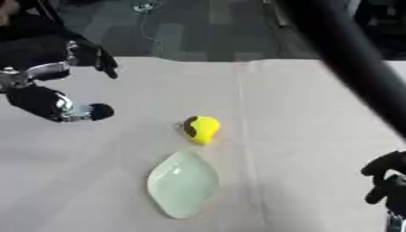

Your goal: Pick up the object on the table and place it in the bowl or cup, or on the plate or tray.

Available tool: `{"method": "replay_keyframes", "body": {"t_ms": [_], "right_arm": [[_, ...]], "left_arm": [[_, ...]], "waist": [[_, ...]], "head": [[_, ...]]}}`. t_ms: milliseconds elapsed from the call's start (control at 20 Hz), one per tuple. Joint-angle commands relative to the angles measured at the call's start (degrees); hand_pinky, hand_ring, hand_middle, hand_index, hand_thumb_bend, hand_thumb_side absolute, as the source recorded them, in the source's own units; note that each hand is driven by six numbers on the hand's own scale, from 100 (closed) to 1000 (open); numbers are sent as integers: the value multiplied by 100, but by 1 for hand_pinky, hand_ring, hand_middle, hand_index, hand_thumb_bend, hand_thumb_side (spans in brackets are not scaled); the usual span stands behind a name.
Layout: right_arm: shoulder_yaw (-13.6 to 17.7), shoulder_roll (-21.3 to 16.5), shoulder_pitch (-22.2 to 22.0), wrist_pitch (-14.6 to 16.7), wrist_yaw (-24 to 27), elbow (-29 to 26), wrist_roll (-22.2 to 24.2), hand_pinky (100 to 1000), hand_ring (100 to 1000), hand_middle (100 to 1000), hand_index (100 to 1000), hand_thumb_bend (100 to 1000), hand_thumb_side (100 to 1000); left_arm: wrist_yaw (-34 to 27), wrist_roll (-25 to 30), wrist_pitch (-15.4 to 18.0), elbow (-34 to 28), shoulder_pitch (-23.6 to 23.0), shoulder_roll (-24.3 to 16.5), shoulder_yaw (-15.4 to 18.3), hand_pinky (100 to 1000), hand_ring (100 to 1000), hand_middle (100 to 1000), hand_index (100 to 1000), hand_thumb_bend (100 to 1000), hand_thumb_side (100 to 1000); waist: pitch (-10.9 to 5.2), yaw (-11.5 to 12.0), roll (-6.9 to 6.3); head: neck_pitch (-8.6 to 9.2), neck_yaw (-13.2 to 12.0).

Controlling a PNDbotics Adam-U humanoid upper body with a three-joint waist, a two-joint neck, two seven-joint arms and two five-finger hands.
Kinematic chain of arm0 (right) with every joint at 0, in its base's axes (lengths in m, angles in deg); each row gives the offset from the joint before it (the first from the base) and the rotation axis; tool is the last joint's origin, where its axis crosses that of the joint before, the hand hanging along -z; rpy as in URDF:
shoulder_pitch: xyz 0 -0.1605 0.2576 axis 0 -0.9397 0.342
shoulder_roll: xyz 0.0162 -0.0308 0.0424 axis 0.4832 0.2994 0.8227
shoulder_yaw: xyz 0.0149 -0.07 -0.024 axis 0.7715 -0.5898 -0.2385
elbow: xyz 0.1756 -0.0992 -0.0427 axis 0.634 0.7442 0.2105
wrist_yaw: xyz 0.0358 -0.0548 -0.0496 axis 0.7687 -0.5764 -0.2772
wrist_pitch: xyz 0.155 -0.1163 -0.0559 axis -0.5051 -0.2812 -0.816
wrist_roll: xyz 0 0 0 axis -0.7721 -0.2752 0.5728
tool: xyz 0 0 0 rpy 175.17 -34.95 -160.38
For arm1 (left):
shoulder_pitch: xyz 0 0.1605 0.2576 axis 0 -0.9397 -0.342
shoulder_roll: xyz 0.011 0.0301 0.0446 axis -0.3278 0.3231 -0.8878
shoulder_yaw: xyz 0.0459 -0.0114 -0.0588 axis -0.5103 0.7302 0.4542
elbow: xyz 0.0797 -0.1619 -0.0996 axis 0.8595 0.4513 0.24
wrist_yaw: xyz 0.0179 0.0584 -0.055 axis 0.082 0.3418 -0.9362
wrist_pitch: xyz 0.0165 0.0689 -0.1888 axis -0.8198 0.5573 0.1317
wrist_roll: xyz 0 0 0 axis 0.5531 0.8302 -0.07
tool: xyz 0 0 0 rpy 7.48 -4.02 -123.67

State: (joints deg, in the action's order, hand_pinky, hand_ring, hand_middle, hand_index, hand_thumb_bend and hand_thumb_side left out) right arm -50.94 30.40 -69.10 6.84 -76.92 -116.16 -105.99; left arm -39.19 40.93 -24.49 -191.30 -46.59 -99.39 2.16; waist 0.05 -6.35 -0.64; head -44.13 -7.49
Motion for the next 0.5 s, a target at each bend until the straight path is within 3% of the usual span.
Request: {"method": "replay_keyframes", "body": {"t_ms": [50, 200, 400, 500], "right_arm": [[33, -153, 91, 652, 120, -78, -562, 171, 369, 409, 288, 100, 890], [45, -197, 133, 697, 220, -78, -507, 174, 370, 409, 291, 100, 888], [121, -272, 208, 692, 418, -78, -424, 175, 369, 410, 301, 100, 887], [166, -328, 284, 712, 567, -78, -366, 177, 369, 410, 304, 100, 882]], "left_arm": [[156, 457, -66, -74, 293, -228, -247, 892, 761, 779, 782, 434, 952], [242, 811, -75, -73, 591, -144, -473, 902, 768, 778, 780, 473, 912], [361, 979, -107, 11, 867, -9, -531, 898, 762, 773, 772, 550, 829], [364, 919, -110, 150, 940, 42, -518, 896, 759, 771, 770, 578, 809]], "waist": [[-60, -35, -14], [-62, -76, -26], [-63, -154, -50], [-59, -212, -60]], "head": [[2, -94], [2, -152], [13, -210], [138, -181]]}}
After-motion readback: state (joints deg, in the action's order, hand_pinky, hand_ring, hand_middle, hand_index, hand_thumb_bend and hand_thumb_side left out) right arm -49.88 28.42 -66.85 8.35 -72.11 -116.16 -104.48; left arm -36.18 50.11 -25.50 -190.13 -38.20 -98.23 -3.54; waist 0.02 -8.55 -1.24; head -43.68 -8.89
